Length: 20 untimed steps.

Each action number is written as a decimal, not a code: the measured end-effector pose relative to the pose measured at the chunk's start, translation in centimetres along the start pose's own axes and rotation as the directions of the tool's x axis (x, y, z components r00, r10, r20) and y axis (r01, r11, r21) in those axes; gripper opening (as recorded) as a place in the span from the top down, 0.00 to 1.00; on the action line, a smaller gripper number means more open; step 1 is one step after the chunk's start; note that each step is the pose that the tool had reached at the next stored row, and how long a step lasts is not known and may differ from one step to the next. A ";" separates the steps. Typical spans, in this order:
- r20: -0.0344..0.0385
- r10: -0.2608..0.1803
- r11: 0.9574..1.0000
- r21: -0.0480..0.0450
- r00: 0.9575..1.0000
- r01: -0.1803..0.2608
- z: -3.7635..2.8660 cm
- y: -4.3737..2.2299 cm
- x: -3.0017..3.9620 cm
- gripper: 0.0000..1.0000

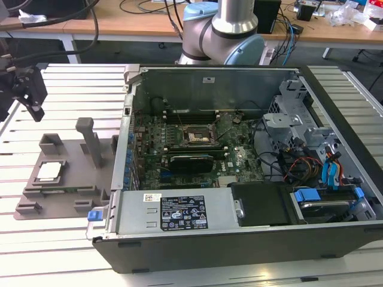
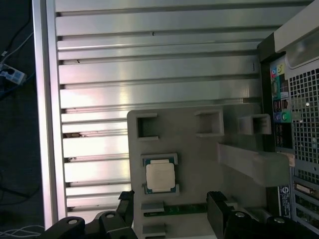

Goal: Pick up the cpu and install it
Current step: 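Pick up the cpu and move it towards the insertion slot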

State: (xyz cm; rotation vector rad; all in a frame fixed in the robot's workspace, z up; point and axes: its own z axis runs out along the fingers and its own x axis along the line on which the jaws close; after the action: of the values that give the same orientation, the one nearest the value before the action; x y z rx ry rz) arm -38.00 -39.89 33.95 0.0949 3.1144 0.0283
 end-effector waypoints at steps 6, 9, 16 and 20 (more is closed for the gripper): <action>0.000 0.000 1.000 0.000 1.000 0.000 0.27 0.00 0.01 0.31; 0.000 0.000 1.000 0.000 1.000 0.000 0.40 0.00 0.01 0.31; 0.000 0.000 1.000 0.000 1.000 0.000 1.71 -0.03 0.04 0.31; 0.000 0.000 1.000 0.000 1.000 0.000 3.36 -0.70 0.20 0.31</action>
State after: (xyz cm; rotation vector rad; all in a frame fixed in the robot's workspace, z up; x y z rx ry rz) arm -38.15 -40.51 30.57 0.0946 3.1143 0.0281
